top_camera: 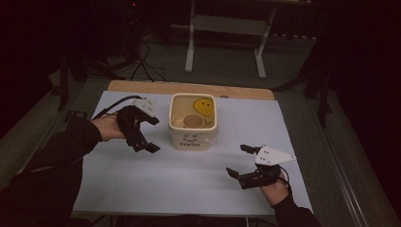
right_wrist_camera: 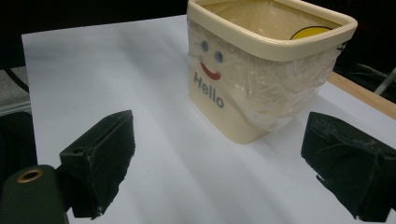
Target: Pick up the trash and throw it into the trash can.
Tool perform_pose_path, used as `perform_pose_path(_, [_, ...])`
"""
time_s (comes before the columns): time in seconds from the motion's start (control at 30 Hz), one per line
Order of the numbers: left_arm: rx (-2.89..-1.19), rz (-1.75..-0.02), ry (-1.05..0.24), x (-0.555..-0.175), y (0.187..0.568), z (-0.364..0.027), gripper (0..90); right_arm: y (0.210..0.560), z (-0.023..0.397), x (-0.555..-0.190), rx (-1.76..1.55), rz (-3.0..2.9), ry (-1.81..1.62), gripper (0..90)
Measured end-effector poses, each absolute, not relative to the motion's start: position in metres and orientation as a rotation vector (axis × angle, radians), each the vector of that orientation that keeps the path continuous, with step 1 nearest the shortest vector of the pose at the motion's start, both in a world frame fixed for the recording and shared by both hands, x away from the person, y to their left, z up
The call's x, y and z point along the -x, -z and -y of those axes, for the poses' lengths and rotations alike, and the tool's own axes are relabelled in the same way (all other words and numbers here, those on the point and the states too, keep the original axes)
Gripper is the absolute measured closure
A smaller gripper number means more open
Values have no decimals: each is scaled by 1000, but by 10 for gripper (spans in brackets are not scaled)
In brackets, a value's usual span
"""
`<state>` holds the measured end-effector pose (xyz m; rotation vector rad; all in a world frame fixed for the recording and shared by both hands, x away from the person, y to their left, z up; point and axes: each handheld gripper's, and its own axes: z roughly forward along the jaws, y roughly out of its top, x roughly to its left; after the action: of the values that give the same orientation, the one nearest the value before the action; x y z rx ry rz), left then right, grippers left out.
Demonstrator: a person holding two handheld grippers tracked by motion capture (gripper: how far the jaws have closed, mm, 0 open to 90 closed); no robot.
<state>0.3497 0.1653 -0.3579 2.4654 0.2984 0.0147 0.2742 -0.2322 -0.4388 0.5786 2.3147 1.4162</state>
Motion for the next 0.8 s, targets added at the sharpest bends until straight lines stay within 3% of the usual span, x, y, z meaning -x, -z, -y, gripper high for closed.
perform_pose_path(0.8, [-2296, -392, 65, -305, 443, -176, 4, 440, 232, -275, -586, -2320, -1414, 95])
